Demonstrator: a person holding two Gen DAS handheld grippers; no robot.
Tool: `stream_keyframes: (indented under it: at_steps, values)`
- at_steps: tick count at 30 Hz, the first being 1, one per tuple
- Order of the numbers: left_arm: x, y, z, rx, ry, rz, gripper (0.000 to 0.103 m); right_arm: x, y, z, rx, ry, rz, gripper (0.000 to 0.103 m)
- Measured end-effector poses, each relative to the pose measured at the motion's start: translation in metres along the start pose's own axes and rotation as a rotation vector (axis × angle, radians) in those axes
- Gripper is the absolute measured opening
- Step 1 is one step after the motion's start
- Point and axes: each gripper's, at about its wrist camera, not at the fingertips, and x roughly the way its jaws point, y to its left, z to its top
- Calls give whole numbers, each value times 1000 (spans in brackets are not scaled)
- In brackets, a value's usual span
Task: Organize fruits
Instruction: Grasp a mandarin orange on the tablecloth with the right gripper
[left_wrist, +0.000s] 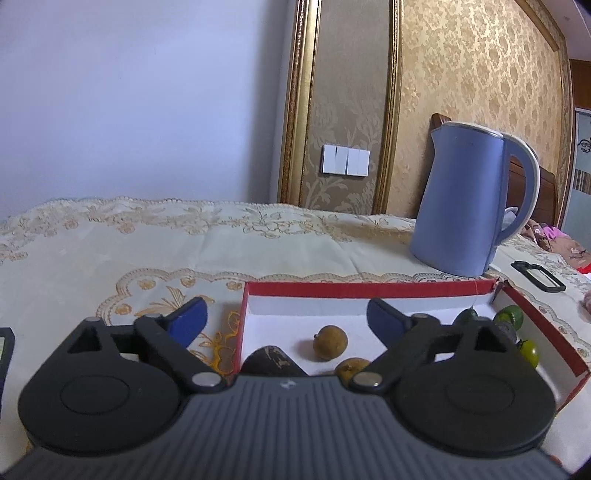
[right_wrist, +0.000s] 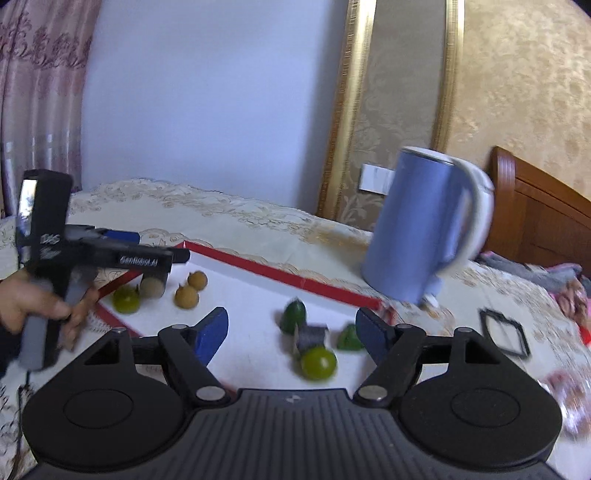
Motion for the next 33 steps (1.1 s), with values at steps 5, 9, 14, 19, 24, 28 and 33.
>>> stream_keyframes:
  at_steps: [5,9,14,19,24,28,33]
  values:
    - [-2,-8,-3,42,-37,20,103,-29,-2,-34,82,39,-5,80]
    - [-1,-13,-7,75,-49,24,103,-36,12,-59,89,94,23,80]
    - [-2,-15,-8,77,-59,28,103,-29,37,-75,50,141,57,80]
    - [0,-11,-8,55,-42,29,103,-23,43,-81,53,160,76,79]
    - [0,-11,-8,59,-41,27,103,-16,41,-86,64,189,79,62]
    - [1,-11,-8,58,-36,25,103,-14,42,-88,66,199,91,50]
    - [1,-10,-7,54,-34,27,103,-15,42,-87,53,185,87,42]
